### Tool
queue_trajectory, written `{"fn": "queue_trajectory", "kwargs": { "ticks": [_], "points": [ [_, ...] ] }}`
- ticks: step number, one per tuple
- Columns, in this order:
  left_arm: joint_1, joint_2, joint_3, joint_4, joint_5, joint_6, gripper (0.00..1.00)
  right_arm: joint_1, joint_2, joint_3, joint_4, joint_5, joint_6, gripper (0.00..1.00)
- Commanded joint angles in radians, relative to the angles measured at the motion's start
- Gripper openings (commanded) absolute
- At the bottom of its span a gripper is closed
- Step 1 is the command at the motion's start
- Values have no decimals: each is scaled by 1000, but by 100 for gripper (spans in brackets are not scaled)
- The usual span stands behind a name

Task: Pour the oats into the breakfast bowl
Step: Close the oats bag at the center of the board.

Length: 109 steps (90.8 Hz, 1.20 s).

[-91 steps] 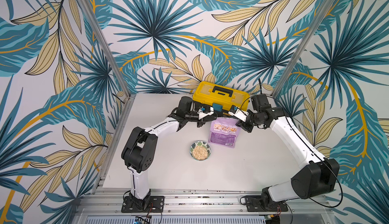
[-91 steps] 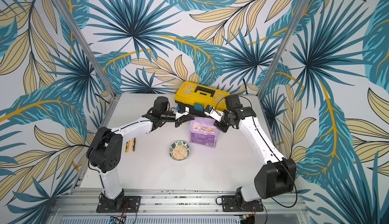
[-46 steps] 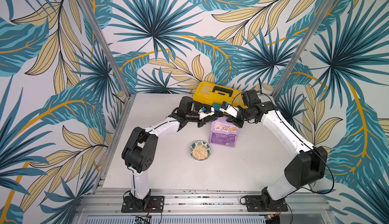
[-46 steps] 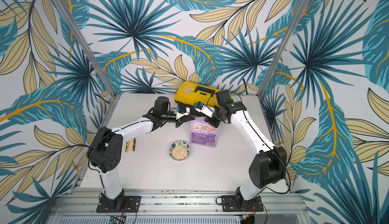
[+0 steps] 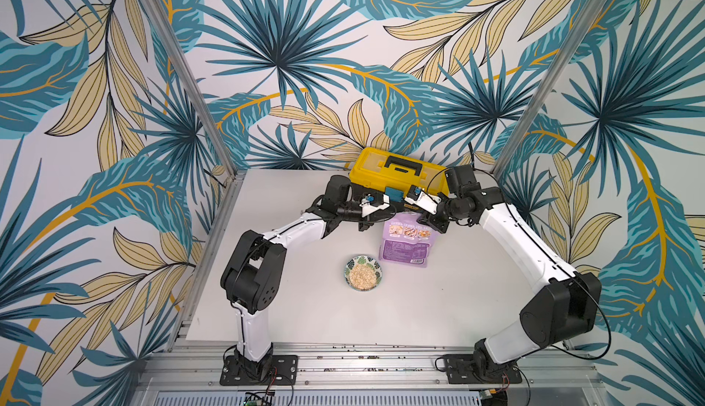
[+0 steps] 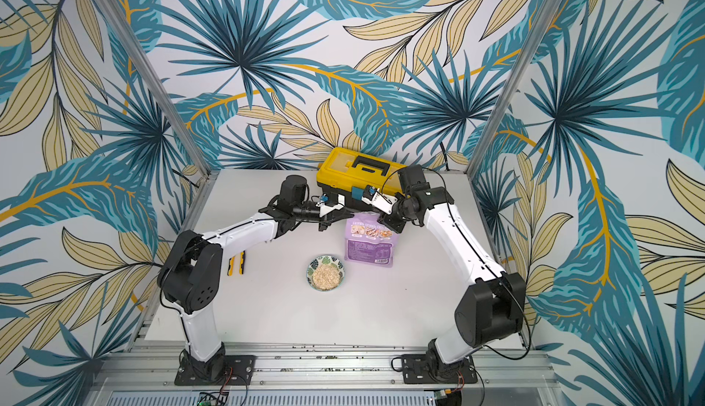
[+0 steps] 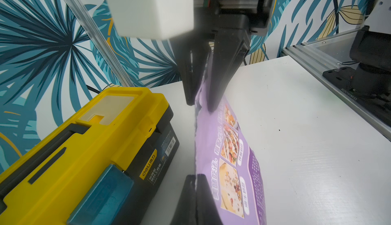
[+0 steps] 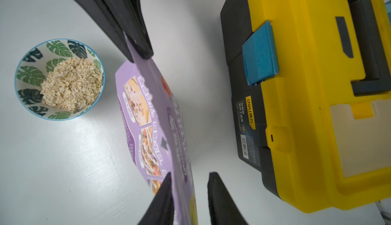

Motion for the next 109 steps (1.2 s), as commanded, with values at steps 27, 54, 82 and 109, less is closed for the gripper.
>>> {"fn": "queue_trajectory", "kwargs": {
  "ticks": [27, 54, 82, 109],
  "points": [
    [-8, -34, 1, -26, 4, 25, 0, -34, -53, -41, -28, 41, 11, 25],
    [-8, -30, -1, -37, -7, 35, 0, -62, -76, -65, -37, 34, 8, 7],
    [-16, -23, -5, 2, -35, 4, 28, -66, -89, -54, -41, 17, 15, 0],
    [-41, 41, 63, -23, -34, 10, 44, -66, -93, -43, -34, -16, 10, 0]
  ]
}}
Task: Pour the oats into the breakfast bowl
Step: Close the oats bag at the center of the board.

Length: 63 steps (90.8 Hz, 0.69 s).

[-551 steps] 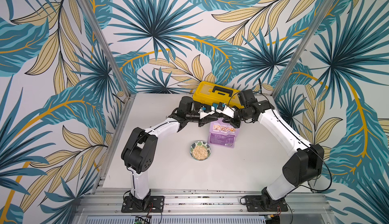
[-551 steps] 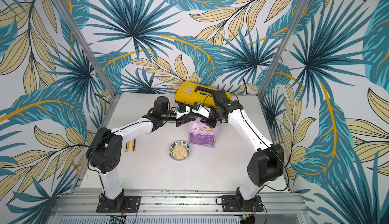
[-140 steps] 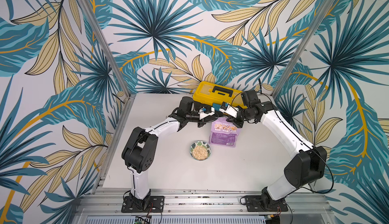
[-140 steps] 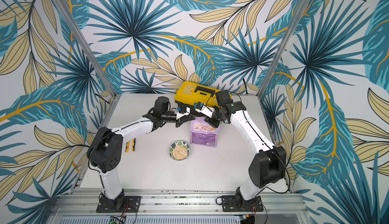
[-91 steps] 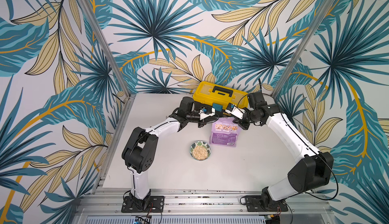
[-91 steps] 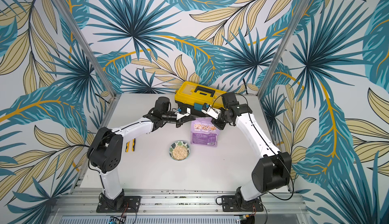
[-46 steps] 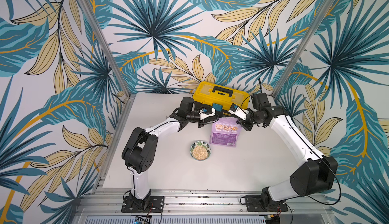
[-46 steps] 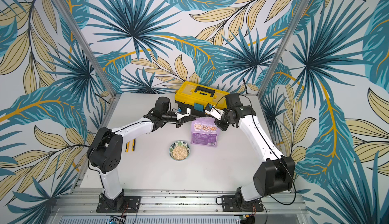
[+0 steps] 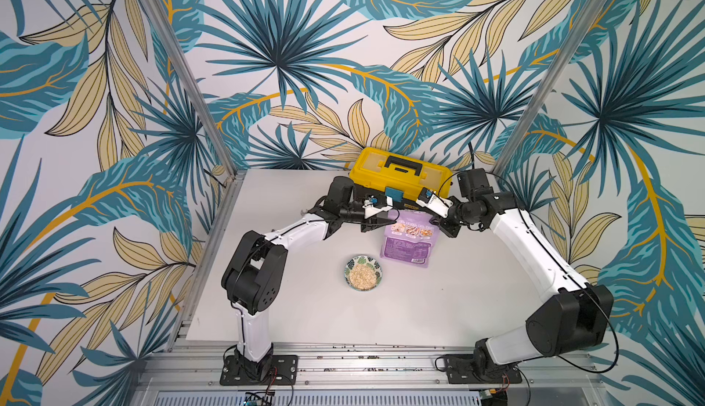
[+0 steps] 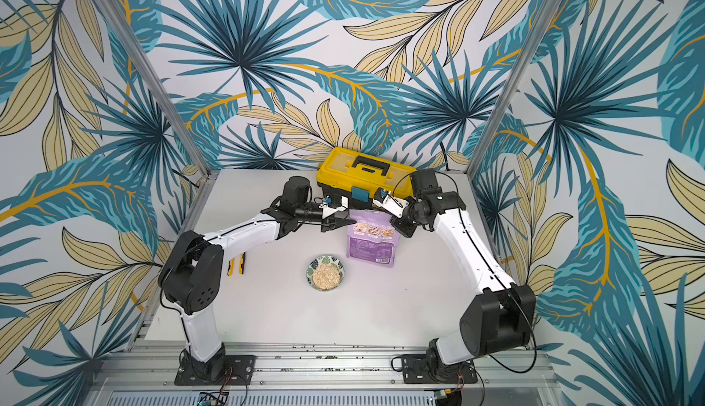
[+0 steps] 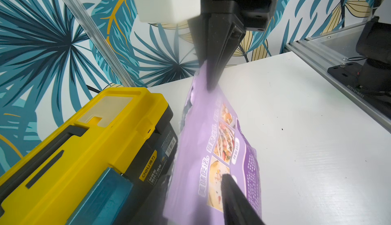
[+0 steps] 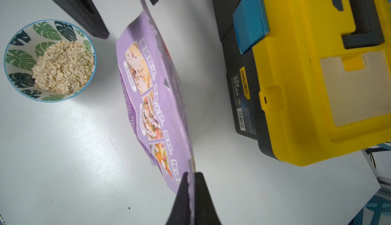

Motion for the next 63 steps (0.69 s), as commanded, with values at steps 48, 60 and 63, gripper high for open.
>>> {"fn": "queue_trajectory", "kwargs": {
  "ticks": [48, 60, 63],
  "points": [
    [-32, 109, 142, -58, 21, -2, 1, -5, -41, -19, -3, -2, 13, 19],
    [-31, 94, 140, -89, 20, 25, 0, -19, -80, -47, -2, 67, 2, 26],
    [-32, 92, 140, -94, 19, 31, 0, -21, -86, -51, -1, 60, 2, 27]
  ]
}}
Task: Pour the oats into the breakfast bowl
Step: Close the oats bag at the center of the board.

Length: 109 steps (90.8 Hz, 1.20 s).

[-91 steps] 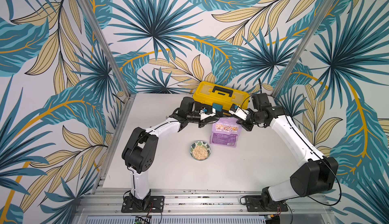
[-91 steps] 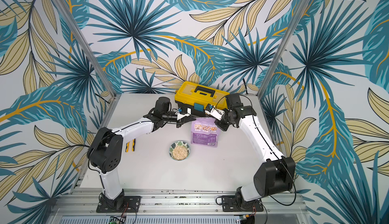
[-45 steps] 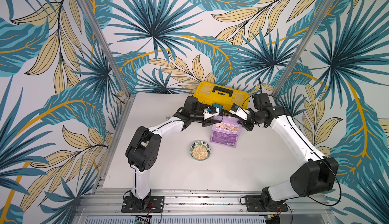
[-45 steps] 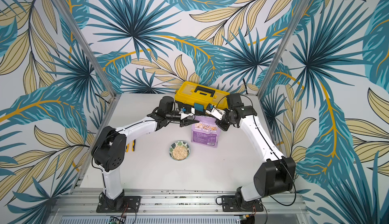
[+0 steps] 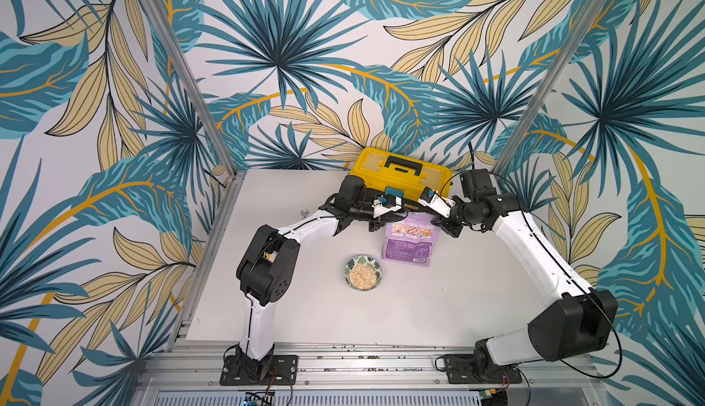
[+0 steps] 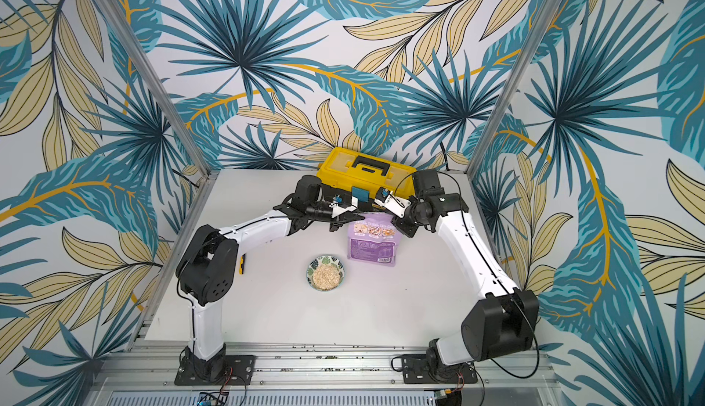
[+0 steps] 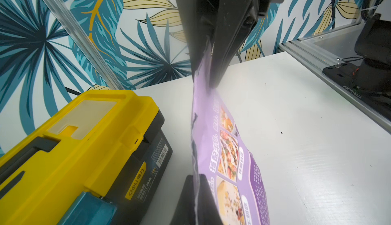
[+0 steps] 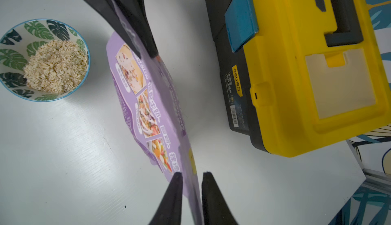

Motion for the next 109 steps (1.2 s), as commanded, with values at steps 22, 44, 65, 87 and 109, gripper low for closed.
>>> {"fn": "queue_trajectory", "kwargs": {
  "ticks": [22, 44, 65, 87, 109],
  "points": [
    [-2, -25, 25, -55, 3, 29, 0, -13, -19, -41, -11, 29, 0, 29],
    [-1, -41, 2, -33, -17, 32, 0, -13, 3, -27, -2, 29, -9, 0],
    [56, -97, -85, 136, -45, -85, 0, -29, -47, -23, 79, -17, 36, 50],
    [83, -128, -122, 139, -39, -101, 0, -78, -170, -85, 247, -115, 159, 66],
    [109, -145, -121, 138, -46, -107, 16, -136, -331, -277, 470, -20, 308, 81]
  ]
}}
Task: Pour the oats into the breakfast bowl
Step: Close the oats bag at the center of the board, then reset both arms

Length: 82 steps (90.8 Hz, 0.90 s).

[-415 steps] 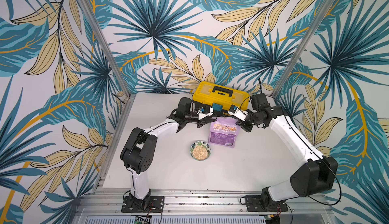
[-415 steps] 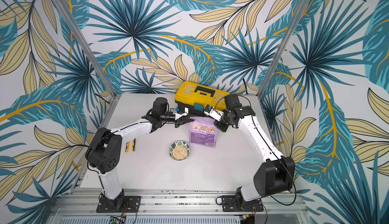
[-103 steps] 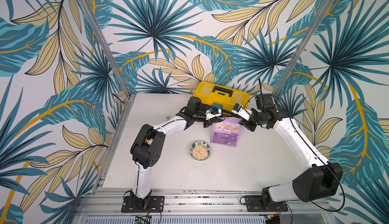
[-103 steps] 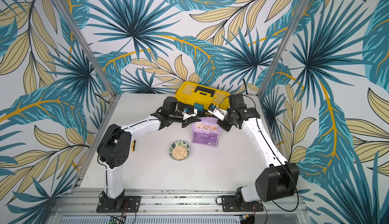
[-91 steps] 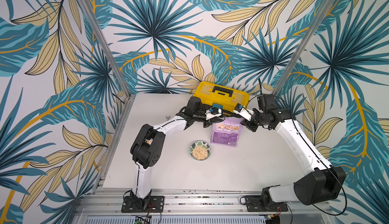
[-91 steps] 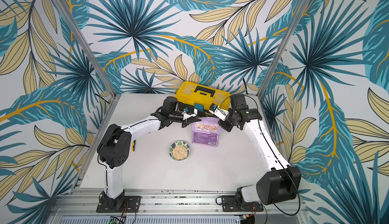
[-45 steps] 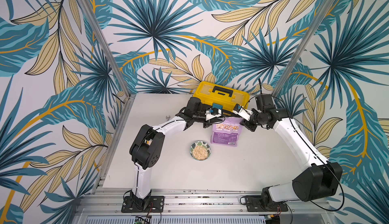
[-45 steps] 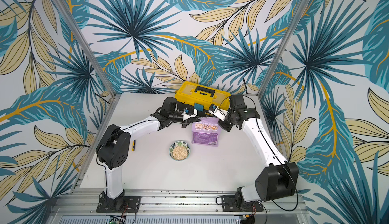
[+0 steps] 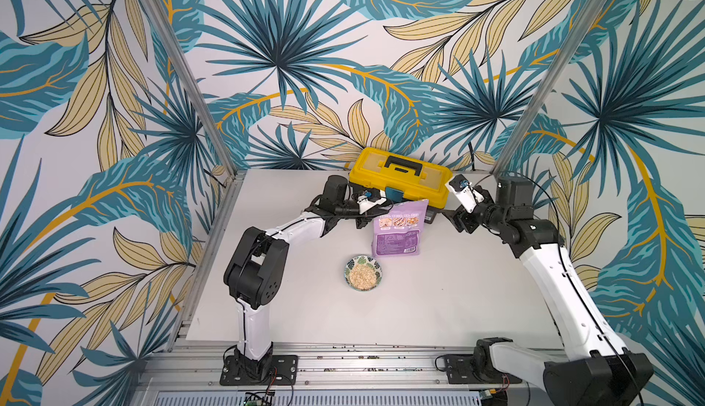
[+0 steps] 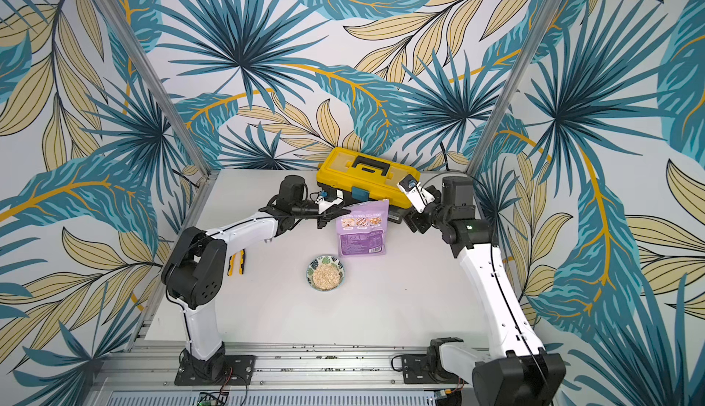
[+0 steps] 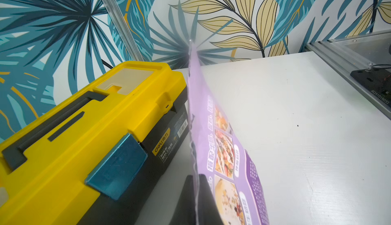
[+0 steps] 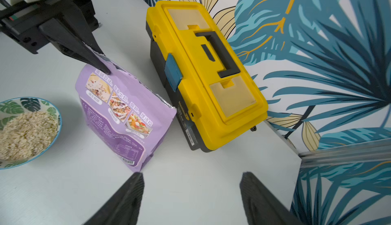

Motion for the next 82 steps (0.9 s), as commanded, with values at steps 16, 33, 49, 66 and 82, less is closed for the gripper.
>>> {"fn": "queue_trajectory", "kwargs": {
  "ticks": [16, 33, 49, 66, 82],
  "points": [
    [17, -79, 8, 13, 5, -24, 44, -47, -86, -162, 226, 66, 240, 87],
    [19, -141, -36, -1, -41, -38, 72, -82, -97, -202, 296, 92, 364, 96],
    [36, -299, -184, 87, -77, -139, 100, -141, -122, -283, 403, 71, 524, 99],
    [44, -556, -492, 353, -396, -380, 100, -151, -161, -474, 598, 213, 636, 99],
    [52, -790, -692, 286, -896, -531, 100, -152, -136, -643, 831, 339, 699, 99]
  ]
}}
